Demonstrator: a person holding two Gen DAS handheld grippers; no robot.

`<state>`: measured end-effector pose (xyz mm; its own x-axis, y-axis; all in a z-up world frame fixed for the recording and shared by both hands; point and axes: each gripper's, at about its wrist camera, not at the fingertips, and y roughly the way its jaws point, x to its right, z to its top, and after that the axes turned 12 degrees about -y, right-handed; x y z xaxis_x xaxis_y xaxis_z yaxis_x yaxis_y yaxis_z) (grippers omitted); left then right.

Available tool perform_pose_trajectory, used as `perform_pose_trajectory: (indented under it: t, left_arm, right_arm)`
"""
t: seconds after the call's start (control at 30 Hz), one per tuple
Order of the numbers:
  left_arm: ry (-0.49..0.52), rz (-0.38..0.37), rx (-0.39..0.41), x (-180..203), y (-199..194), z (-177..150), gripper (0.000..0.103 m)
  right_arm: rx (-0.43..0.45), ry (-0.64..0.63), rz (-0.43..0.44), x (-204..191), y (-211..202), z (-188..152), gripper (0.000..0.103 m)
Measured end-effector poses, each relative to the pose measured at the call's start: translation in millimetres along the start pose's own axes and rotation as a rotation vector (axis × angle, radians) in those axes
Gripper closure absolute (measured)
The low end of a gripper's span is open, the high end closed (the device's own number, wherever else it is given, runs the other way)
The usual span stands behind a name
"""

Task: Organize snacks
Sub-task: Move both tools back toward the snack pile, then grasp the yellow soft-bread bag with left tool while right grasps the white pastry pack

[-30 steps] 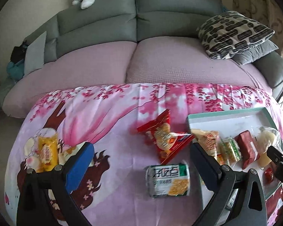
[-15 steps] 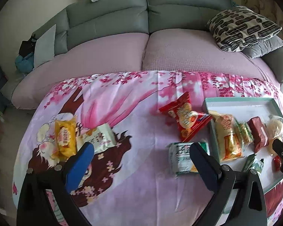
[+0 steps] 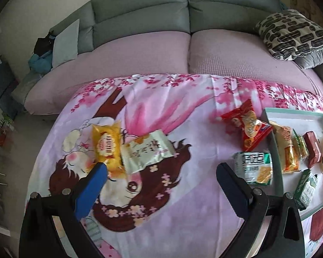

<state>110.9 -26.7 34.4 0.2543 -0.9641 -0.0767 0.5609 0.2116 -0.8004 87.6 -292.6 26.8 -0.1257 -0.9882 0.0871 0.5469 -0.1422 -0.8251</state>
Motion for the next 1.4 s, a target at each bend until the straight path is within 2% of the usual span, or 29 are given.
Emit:
perform_pose_trajectory:
  t: [0.13,0.33,0.63,0.8,1.03,1.23,1.4]
  left_arm:
    - [-0.010,0.025,0.017,-21.4,-1.6,2.5,0.002]
    - [-0.093,0.090,0.024,-74.9,1.8,6.2,0.002]
    - [-0.211,0.162,-0.004,-146.3,17.7,2.3,0.002]
    - [-0.262,0.195,0.013,-170.9,20.5,2.7,0.002]
    - [-0.337,0.167,0.006,-191.0,32.3,5.3,0.002]
    - [-0.388,0.125,0.007,-191.3,44.6,7.8,0.002]
    - [-0.408,0.090,-0.015,-188.4,55.4,8.4,0.002]
  right_arm:
    - [0.006,-0.015,0.000,-13.6,-2.0,3.5,0.000]
    - [0.003,-0.033,0.028,-40.0,-1.6,4.7,0.000]
    - [0.014,-0.114,0.070,-104.1,-3.0,9.9,0.000]
    - [0.007,-0.171,0.092,-142.9,0.4,9.0,0.000]
    - [-0.003,-0.248,0.135,-194.7,8.8,7.0,0.000]
    - [-0.021,-0.282,0.216,-226.8,19.7,8.1,0.000]
    - [-0.015,-0.302,0.250,-243.7,24.6,10.4,0.000]
